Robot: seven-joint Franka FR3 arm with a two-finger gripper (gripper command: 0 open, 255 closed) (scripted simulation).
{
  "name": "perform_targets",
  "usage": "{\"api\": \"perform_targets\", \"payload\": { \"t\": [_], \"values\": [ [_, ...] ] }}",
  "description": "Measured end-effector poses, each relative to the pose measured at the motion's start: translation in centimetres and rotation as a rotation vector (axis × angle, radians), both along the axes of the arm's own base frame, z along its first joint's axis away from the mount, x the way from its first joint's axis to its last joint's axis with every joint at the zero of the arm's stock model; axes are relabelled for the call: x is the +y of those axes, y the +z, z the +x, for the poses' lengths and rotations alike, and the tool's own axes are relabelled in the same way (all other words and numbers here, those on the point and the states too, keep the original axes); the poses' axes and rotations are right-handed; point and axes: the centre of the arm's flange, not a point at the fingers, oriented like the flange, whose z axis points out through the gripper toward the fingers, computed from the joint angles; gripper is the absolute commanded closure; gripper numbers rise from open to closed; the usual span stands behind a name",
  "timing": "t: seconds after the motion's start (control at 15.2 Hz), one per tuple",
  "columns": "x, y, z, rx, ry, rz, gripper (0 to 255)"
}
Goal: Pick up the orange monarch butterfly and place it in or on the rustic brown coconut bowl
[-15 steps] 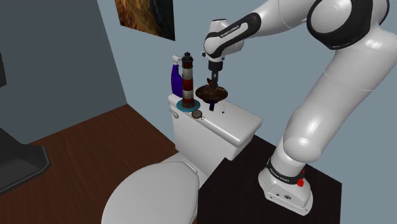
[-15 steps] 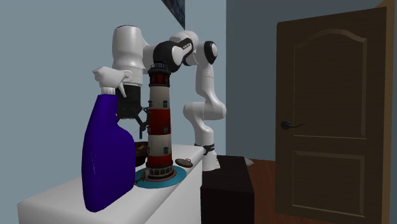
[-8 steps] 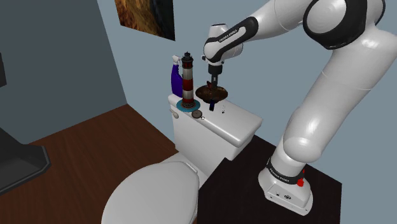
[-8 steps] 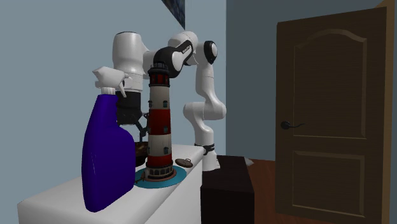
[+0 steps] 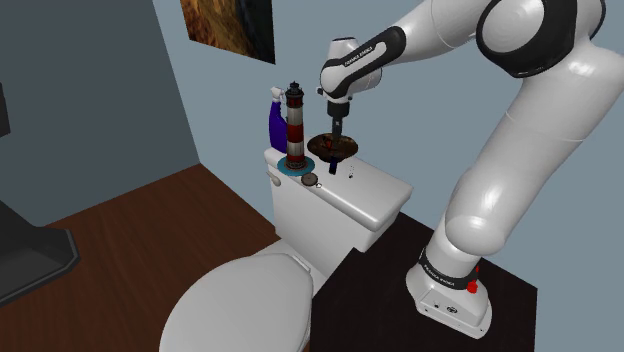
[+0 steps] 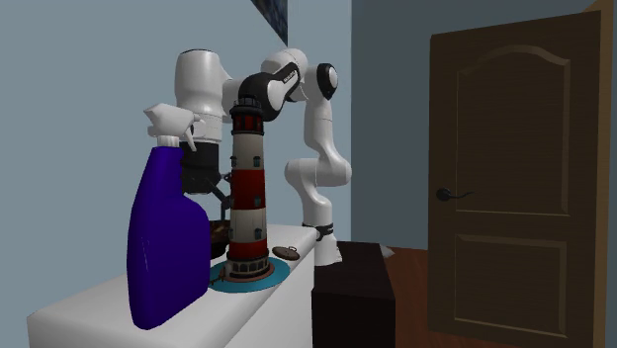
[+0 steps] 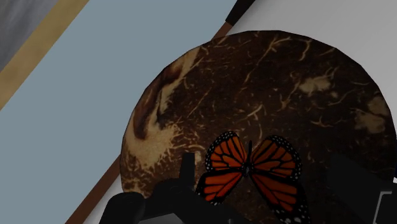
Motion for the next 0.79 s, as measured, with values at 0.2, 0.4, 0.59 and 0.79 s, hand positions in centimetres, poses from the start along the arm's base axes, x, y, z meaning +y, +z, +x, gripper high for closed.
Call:
{"api": "perform_targets", "payload": {
  "t": [0.2,0.4,0.59,0.79],
  "values": [
    [0.0,1.8,0.0,-0.001,0.0,0.0,0],
    [0.1,4.5,0.2,-0.002,0.0,0.0,0],
    [0.1,4.9,0.1,0.0,0.0,0.0,0],
    [0.1,5.0,0.0,0.0,0.0,0.0,0]
  ]
}}
